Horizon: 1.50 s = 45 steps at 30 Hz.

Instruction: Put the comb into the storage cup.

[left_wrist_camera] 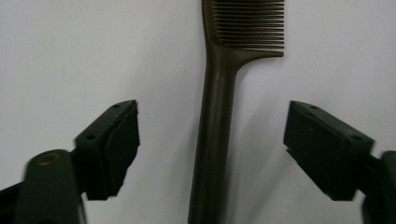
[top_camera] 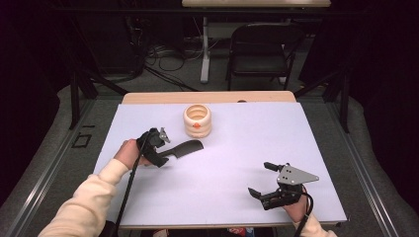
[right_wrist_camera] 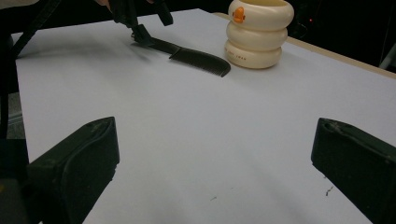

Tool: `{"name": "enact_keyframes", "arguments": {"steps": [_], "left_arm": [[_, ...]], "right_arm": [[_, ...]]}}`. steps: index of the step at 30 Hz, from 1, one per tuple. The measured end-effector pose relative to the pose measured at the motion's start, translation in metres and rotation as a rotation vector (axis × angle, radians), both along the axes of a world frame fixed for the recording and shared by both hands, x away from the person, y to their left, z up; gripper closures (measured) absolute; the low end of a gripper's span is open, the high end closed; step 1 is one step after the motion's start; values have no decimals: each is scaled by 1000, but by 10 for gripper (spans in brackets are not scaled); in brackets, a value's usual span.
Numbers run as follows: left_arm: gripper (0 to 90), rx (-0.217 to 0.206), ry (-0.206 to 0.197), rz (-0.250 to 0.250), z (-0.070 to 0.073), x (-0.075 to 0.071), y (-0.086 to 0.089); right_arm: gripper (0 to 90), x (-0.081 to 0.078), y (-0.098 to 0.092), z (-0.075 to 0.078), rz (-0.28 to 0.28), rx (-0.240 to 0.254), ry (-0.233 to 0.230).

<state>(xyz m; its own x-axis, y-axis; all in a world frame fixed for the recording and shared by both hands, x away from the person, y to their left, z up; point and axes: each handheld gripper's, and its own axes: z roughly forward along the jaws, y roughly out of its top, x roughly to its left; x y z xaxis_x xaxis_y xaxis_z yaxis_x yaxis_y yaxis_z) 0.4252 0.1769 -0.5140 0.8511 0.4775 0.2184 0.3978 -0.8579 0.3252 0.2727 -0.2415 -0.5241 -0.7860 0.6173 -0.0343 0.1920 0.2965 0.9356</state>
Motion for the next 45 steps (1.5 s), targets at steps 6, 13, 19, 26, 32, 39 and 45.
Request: {"name": "enact_keyframes", "arguments": {"steps": [6,13,19,26,32,39,45], "left_arm": [[444,24,28,-15,-2,5,-7],[589,51,77,-35,-5,12,-12],[648,77,100,-51,-7,19,-17],[690,109,125,-76,-11,24,-21],[718,121,134,-93,-11,25,-22],[722,124,128,-100,-11,24,-22],[722,96,117,-88,-8,22,-19]], "right_arm": [[4,0,0,0,2,0,1],[4,0,0,0,2,1,1],[4,0,0,0,4,0,-2],[4,0,0,0,5,1,-1],[3,0,0,0,6,-1,-2],[4,0,0,0,5,-1,-1],[4,0,0,0,6,1,-3]]}}
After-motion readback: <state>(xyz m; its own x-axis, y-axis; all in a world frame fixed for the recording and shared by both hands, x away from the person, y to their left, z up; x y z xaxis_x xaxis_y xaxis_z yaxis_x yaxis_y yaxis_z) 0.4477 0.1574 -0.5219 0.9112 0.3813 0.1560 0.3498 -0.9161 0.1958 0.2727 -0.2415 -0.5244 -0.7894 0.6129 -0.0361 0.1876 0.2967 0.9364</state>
